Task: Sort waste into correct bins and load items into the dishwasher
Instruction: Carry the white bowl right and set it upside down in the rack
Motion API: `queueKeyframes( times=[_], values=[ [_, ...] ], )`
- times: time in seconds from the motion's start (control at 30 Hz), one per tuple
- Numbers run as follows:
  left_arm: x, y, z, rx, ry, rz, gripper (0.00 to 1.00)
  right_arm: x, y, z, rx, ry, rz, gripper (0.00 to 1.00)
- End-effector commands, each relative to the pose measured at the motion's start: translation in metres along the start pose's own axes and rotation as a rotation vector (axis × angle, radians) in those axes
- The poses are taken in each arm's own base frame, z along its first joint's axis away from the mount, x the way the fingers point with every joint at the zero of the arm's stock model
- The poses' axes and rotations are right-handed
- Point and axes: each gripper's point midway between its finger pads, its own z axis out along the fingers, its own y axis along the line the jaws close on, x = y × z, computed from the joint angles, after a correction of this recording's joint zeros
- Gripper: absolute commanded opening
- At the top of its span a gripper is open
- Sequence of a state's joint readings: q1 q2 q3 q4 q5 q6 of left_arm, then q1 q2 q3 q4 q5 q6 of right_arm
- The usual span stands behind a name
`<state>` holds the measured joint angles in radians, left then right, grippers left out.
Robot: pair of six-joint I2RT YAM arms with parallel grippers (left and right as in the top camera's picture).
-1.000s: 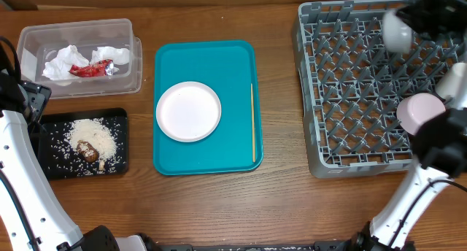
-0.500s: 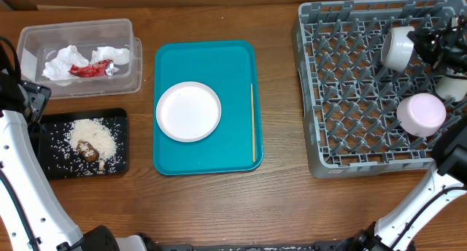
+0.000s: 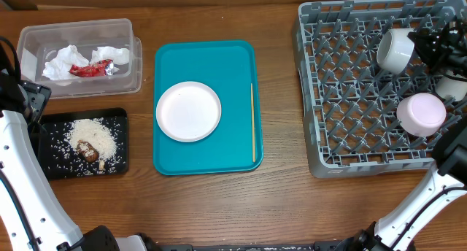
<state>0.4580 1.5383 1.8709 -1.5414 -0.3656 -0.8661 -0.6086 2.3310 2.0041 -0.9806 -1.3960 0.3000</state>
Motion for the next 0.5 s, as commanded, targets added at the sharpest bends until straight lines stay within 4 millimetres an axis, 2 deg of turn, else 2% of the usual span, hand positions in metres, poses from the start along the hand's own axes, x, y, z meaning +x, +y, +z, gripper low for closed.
queueKeyframes(
  times=[0.0, 0.1, 0.37, 0.47],
  values=[
    [0.001, 0.001, -0.002, 0.005, 0.001, -0.020, 1.00, -0.009, -0.033, -0.005, 0.202, -0.075, 0.037, 0.04],
    [0.001, 0.001, -0.002, 0.005, 0.001, -0.020, 1.00, -0.014, -0.046, -0.008, 0.280, -0.106, 0.038, 0.04],
    [0.001, 0.001, -0.002, 0.005, 0.001, -0.020, 1.00, -0.024, -0.049, -0.028, 0.286, -0.159, 0.072, 0.07],
    [0.001, 0.001, -0.002, 0.005, 0.001, -0.020, 1.00, -0.029, -0.056, -0.038, 0.323, -0.191, 0.084, 0.07]
  ],
)
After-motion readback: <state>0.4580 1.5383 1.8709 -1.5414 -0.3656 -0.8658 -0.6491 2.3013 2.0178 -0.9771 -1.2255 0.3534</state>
